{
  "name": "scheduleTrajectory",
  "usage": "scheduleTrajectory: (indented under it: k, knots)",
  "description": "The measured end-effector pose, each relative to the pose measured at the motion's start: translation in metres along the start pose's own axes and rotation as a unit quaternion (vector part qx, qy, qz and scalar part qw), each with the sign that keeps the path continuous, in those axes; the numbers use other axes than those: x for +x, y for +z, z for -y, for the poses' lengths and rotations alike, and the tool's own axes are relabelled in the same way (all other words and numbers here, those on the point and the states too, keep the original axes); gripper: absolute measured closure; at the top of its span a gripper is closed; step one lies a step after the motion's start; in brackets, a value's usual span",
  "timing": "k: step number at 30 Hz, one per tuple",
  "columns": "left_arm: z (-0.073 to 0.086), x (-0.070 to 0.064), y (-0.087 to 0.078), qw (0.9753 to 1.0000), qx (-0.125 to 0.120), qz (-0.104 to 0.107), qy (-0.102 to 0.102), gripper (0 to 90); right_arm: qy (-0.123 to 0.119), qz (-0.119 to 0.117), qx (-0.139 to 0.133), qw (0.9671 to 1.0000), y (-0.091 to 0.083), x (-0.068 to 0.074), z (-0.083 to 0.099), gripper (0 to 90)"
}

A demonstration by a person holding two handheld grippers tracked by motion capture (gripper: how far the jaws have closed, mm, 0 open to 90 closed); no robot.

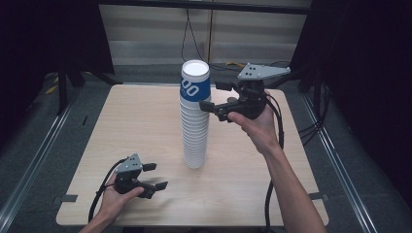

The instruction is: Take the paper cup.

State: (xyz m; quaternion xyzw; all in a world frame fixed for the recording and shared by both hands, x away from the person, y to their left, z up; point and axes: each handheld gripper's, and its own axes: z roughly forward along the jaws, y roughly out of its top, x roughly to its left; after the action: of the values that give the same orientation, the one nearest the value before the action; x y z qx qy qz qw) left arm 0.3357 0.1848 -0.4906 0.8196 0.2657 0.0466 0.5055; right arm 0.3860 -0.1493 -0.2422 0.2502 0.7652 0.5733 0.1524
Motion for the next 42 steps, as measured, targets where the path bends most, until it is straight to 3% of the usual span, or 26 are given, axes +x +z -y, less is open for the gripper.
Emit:
scheduleTrajectory:
  k: [16,19,42]
  knots:
    - [0.000,-0.001,0.000,1.0000,0.002,0.000,0.002,16.1,-0.007,0.001,0.031,0.9995,0.017,0.001,-0.022,14.4]
    - [0.000,-0.002,0.000,0.9999,0.006,-0.005,0.013,16.1,-0.009,0.008,0.038,0.9992,0.019,-0.001,-0.024,14.3]
    - [0.000,0.000,0.000,1.0000,0.006,-0.002,0.004,16.1,-0.007,-0.008,0.062,0.9980,0.043,-0.004,-0.040,17.4]
